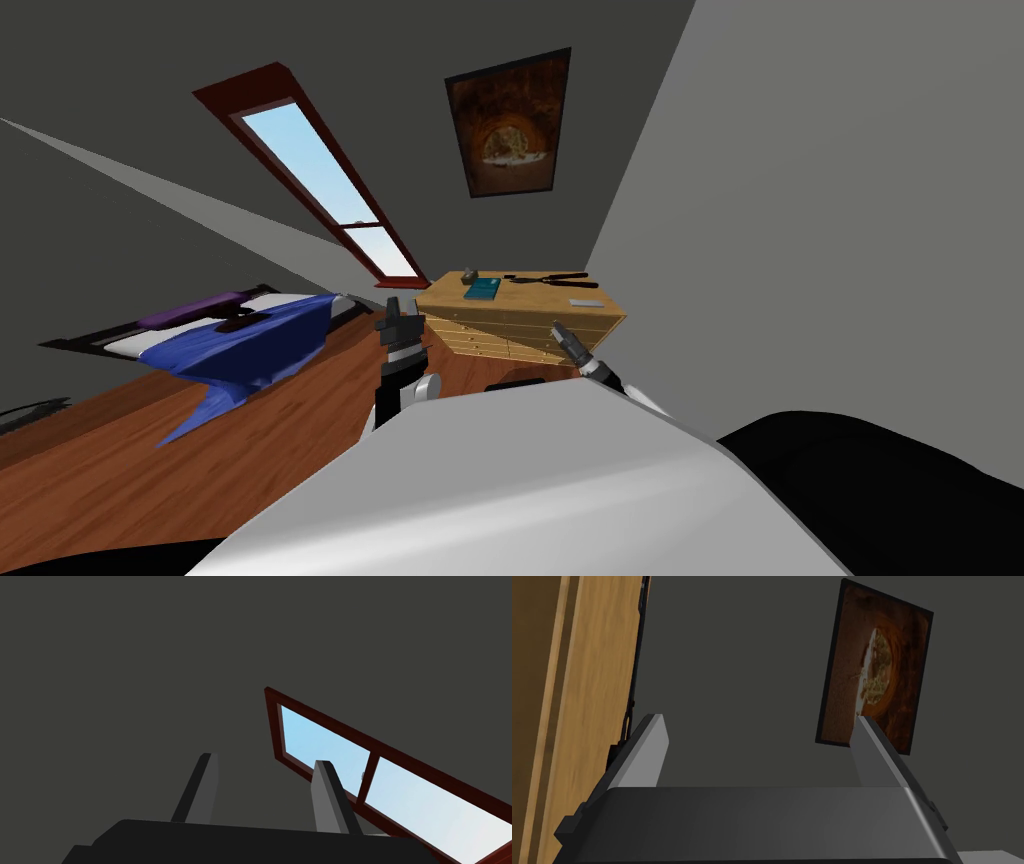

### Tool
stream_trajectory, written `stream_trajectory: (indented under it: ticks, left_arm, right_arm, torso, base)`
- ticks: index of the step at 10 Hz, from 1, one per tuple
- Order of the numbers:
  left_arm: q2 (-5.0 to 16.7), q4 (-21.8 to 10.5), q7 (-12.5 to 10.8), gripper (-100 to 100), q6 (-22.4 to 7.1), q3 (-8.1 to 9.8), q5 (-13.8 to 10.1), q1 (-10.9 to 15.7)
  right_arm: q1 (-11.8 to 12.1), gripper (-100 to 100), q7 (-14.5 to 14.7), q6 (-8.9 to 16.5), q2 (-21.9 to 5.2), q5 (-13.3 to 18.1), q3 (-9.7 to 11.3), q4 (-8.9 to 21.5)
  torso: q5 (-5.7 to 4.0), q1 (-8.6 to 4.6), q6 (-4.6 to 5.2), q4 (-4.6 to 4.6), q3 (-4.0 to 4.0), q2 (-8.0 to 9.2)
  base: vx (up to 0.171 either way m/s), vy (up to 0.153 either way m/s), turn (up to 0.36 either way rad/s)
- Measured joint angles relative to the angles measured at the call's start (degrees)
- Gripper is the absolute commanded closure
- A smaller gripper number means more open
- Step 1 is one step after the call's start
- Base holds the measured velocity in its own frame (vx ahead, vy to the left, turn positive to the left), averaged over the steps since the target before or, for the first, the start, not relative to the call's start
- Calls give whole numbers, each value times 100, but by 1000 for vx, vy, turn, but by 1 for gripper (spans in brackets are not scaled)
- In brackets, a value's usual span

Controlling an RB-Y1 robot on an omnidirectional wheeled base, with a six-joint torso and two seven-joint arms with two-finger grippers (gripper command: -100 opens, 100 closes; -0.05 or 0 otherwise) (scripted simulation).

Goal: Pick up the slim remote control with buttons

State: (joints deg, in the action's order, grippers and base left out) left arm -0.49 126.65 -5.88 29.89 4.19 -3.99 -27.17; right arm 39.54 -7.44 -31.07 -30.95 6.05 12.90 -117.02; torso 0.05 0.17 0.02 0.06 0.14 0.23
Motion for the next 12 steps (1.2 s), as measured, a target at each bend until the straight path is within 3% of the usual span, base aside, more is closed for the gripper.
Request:
stream_trajectory:
  ticks: [6, 8, 9, 11, 12]
  left_arm:
    - [0, 0, 0, 0, 0, 0, 0, 0]
    - [0, 0, 0, 0, 0, 0, 0, 0]
    - [0, 0, 0, 0, 0, 0, 0, 1]
    - [1, 0, 0, 0, 0, 1, 0, -1]
    - [0, 0, 0, 0, 0, 0, 0, 0]
  right_arm:
    - [221, -100, -119, -55, -979, 195, 349, 589]
    - [303, -100, -154, -126, -1357, 265, 428, 833]
    - [231, -100, -149, -131, -1493, 347, 550, 1063]
    - [316, -100, -118, -178, -1732, 396, 589, 1204]
    - [301, -100, -114, -250, -1848, 458, 655, 1461]
  torso:
    - [-1, -4, 0, 1, 1, 1]
    - [-1, -7, 0, 0, 0, 0]
    - [-3, -10, -4, 0, 0, 0]
    - [-3, -18, 1, -1, -5, -10]
    - [-4, -14, -3, -2, -5, -9]
  base:
    - [-57, 59, 96]
    - [-50, 45, 130]
    - [-38, 36, 73]
    - [-20, 29, 62]
    - [-28, 36, 88]
